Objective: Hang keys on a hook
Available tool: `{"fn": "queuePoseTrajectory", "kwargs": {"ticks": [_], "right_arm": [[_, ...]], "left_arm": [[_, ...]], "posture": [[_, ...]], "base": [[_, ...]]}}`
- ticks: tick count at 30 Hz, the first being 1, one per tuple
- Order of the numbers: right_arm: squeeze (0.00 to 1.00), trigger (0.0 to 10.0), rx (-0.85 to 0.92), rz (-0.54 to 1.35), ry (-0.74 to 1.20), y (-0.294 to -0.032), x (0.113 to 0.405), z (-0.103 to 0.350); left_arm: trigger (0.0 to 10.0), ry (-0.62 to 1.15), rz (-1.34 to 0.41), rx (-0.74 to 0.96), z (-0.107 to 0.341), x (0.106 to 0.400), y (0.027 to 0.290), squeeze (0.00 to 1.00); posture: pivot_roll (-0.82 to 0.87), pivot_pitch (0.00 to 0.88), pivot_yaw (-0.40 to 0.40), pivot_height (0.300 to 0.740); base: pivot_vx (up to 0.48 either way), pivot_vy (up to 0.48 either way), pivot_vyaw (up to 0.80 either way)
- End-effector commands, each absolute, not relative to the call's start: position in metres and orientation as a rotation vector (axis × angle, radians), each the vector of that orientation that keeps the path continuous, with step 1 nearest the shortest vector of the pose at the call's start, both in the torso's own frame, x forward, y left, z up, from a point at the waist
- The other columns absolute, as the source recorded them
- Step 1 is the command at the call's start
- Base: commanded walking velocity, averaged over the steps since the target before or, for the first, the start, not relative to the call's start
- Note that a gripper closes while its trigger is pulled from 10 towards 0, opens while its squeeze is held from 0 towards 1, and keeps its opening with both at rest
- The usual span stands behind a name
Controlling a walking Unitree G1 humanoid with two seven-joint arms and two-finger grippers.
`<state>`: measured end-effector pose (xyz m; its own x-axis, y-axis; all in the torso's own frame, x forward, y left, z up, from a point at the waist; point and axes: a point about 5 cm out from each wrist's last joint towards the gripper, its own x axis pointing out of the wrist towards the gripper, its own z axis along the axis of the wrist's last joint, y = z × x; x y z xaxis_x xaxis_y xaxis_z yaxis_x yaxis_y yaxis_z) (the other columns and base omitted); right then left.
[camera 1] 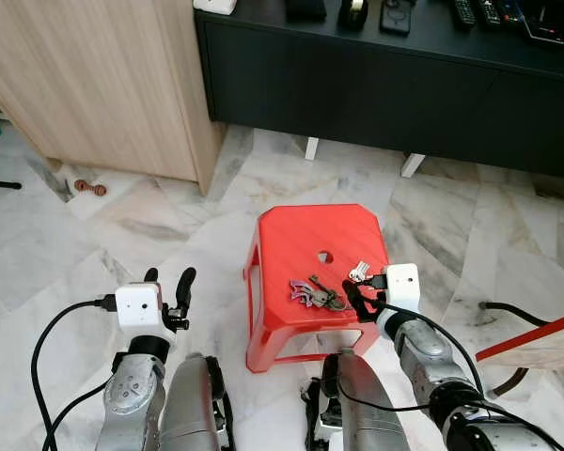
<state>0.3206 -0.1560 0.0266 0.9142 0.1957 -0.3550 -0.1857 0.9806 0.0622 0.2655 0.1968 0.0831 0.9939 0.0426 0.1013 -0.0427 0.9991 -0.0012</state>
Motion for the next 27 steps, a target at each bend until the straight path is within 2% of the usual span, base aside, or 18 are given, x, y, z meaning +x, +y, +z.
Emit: {"fn": "queuePoseTrajectory", "kwargs": {"ticks": [1,27], "right_arm": [[0.00,10.0,0.030,0.190,0.403,-0.1606,0.3112,0.0161],[0.00,10.0,0.037,0.227,0.384,-0.1573,0.3090,0.0155]], "left_arm": [[10.0,-0.069,0.045,0.000,0.0749,0.2617,0.1957,0.00],[10.0,-0.089,0.044,0.008,0.0796,0.2655,0.1939,0.00]], "posture": [[0.02,0.256,-0.089,0.591],[0.03,0.259,-0.086,0.591]], "base": [[0.000,0.000,0.00],[0.000,0.000,0.02]]}}
